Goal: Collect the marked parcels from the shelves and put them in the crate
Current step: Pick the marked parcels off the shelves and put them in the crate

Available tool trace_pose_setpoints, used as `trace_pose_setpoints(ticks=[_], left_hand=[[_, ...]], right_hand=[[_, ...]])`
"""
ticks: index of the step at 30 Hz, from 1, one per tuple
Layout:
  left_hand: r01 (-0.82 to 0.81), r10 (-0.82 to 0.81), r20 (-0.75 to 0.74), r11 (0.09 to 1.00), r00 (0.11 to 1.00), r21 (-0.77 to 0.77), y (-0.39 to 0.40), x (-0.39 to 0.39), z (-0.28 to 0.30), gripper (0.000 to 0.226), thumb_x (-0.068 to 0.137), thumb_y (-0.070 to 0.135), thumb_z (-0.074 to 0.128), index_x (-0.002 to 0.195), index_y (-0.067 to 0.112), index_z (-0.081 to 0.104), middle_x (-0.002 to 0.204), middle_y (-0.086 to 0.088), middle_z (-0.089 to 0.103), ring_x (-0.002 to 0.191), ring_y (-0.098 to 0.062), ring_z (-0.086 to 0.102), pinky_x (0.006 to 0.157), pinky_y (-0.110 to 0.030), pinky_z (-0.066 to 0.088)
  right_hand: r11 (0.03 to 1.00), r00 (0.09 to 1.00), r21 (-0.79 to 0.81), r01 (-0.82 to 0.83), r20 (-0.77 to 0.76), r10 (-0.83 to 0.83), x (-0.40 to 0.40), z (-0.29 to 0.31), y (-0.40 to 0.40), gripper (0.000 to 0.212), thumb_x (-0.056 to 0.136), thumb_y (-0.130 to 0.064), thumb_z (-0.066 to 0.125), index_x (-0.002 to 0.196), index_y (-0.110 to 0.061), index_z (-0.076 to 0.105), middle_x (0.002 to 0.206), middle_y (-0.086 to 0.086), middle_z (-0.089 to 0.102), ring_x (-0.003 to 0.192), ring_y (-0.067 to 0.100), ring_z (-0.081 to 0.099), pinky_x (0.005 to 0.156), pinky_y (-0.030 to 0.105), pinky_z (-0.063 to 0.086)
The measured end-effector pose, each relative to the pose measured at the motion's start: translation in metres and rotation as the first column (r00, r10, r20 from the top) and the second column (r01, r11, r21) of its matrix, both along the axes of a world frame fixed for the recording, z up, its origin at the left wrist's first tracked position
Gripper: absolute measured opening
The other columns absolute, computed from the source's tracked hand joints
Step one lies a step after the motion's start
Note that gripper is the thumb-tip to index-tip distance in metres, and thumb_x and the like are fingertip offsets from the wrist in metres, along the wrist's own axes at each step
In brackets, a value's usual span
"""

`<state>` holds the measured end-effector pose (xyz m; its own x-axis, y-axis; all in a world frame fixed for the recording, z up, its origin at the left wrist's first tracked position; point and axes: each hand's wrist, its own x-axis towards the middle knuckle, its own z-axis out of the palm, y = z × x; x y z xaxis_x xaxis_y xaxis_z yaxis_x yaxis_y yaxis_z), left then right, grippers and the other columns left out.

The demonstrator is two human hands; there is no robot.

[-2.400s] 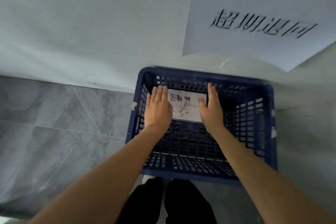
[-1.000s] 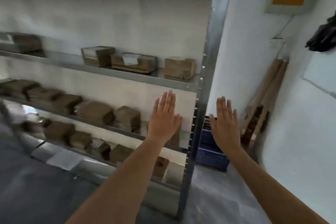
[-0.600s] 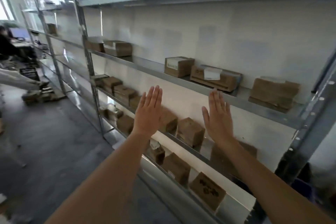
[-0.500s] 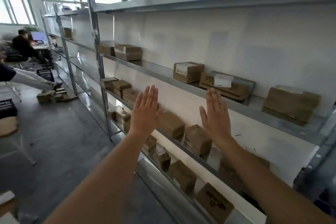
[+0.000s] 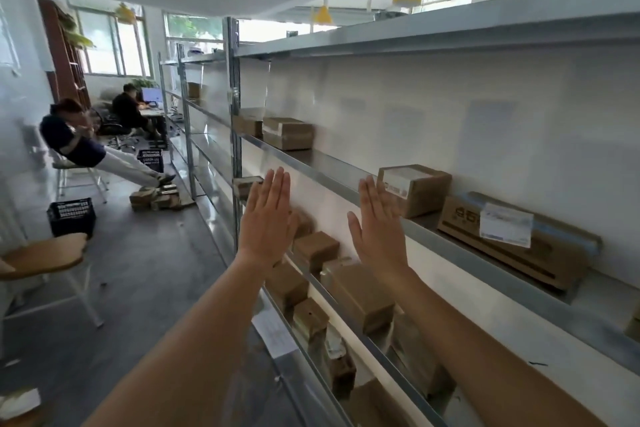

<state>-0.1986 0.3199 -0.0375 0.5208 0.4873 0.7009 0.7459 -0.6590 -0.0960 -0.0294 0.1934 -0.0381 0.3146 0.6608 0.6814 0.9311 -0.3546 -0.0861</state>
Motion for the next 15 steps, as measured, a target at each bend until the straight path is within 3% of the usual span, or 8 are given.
trace_pose_setpoints(ticks=[4, 9, 15], left_hand=[[-0.026, 0.026, -0.023, 0.999, 0.999, 0.022, 0.062, 0.008, 0.001, 0.066, 0.098, 0.045, 0.012, 0.152, 0.006, 0.007, 0.160, -0.011, 0.006, 0.148, -0.025, 0.001, 0.120, -0.039, -0.005], [-0.028, 0.028, -0.007, 0.998, 1.000, 0.050, 0.144, 0.014, 0.017, 0.068, 0.098, 0.046, 0.015, 0.151, 0.005, 0.007, 0.159, -0.011, 0.004, 0.148, -0.026, 0.001, 0.121, -0.041, 0.002], [-0.024, 0.022, 0.038, 0.999, 0.999, 0.047, 0.227, 0.034, 0.031, 0.067, 0.098, 0.045, 0.010, 0.152, 0.006, 0.002, 0.160, -0.010, -0.001, 0.148, -0.024, -0.004, 0.121, -0.039, -0.002]], right_hand=[[1.000, 1.000, 0.006, -0.006, 0.006, 0.006, 0.010, 0.004, 0.067, 0.066, 0.099, -0.048, 0.024, 0.155, -0.015, 0.013, 0.162, 0.003, 0.006, 0.149, 0.020, 0.001, 0.120, 0.040, 0.002], [0.999, 0.999, -0.003, -0.032, -0.017, 0.032, 0.025, 0.017, 0.151, 0.065, 0.100, -0.045, 0.020, 0.155, -0.015, 0.006, 0.163, 0.003, 0.000, 0.150, 0.020, -0.002, 0.121, 0.039, -0.001], [0.999, 0.998, 0.027, -0.046, -0.041, 0.047, 0.038, 0.024, 0.233, 0.072, 0.094, -0.055, 0.004, 0.155, -0.017, 0.009, 0.162, 0.002, 0.002, 0.150, 0.022, 0.001, 0.122, 0.043, 0.004]])
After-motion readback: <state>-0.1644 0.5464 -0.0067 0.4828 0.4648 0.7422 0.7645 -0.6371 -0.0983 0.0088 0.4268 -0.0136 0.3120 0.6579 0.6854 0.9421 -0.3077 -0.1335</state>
